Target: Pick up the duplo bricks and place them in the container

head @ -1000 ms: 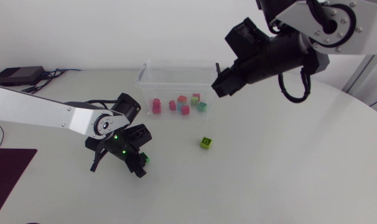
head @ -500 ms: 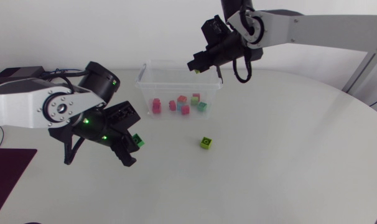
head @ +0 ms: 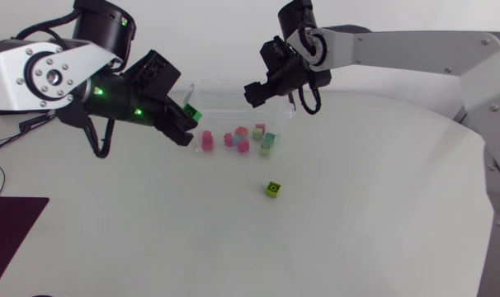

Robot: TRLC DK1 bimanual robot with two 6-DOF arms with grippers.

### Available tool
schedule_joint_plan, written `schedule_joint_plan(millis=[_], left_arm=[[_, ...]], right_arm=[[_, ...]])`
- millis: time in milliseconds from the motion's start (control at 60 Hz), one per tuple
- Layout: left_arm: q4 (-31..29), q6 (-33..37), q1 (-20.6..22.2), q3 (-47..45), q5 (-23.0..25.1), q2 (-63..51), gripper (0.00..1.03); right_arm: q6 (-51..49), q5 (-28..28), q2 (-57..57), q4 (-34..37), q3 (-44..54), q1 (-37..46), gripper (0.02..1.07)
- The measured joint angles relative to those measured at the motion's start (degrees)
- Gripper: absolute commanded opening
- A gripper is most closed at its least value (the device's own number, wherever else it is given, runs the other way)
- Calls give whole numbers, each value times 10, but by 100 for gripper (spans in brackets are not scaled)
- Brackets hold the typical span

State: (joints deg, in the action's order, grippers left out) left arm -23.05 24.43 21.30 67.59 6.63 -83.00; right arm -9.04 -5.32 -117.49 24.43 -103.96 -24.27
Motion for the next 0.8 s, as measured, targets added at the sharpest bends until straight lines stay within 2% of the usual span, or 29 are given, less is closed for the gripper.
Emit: schedule_joint_plan(millis=[200,450,583,617,633,683,700,733,800], left_arm=[[46,-39,-29,73,24,-95,17],[70,-60,-32,191,36,-194,17],[71,-68,-31,244,36,-252,18],[71,-69,-31,259,36,-265,29],[71,-69,-31,264,36,-270,39],[71,-72,-31,278,36,-286,74],[71,-75,-31,280,36,-291,91],[71,-76,-31,282,36,-295,99],[71,-78,-30,283,36,-299,99]], right_arm=[[-17,9,112,-11,133,0,100],[-40,11,237,-49,323,-4,100],[-65,11,260,-59,399,-12,100],[-74,11,260,-61,413,-13,100],[-78,11,260,-62,419,-13,100],[-87,11,260,-63,431,-15,100],[-92,11,260,-62,435,-15,100],[-97,11,259,-63,437,-15,100],[-113,11,249,-66,437,-17,100]])
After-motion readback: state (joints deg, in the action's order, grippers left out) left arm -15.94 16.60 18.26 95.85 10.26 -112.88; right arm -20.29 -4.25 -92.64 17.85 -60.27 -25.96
